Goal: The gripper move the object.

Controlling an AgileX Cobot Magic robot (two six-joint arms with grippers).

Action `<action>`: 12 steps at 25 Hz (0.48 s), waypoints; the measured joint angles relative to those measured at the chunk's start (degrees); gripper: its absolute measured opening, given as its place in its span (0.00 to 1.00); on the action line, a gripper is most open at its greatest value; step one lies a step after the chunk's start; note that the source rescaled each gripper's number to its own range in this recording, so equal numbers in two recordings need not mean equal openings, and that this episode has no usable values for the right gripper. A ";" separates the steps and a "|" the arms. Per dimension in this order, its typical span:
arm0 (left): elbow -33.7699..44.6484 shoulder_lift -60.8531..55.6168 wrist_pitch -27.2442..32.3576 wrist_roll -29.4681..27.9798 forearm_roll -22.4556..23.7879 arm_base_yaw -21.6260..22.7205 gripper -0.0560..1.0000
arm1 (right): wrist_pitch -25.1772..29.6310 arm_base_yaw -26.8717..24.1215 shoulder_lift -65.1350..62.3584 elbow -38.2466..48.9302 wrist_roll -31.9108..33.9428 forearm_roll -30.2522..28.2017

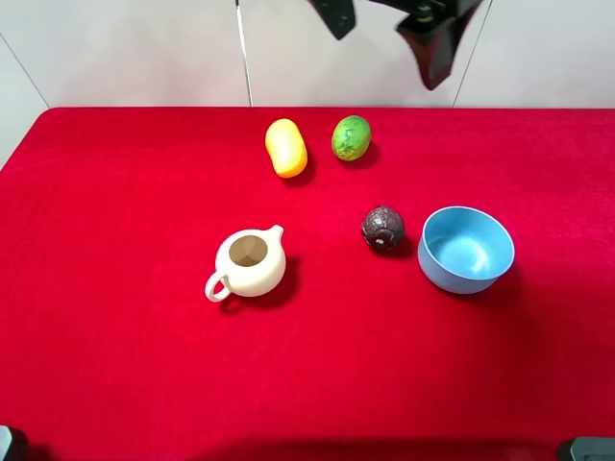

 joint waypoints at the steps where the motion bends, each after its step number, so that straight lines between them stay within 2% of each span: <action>1: 1.61 -1.44 0.00 0.00 0.00 0.00 1.00 | 0.00 0.00 0.00 0.00 0.00 0.00; 12: 21.58 -21.68 0.00 -0.05 1.37 0.00 1.00 | 0.00 0.00 0.00 0.00 0.00 0.00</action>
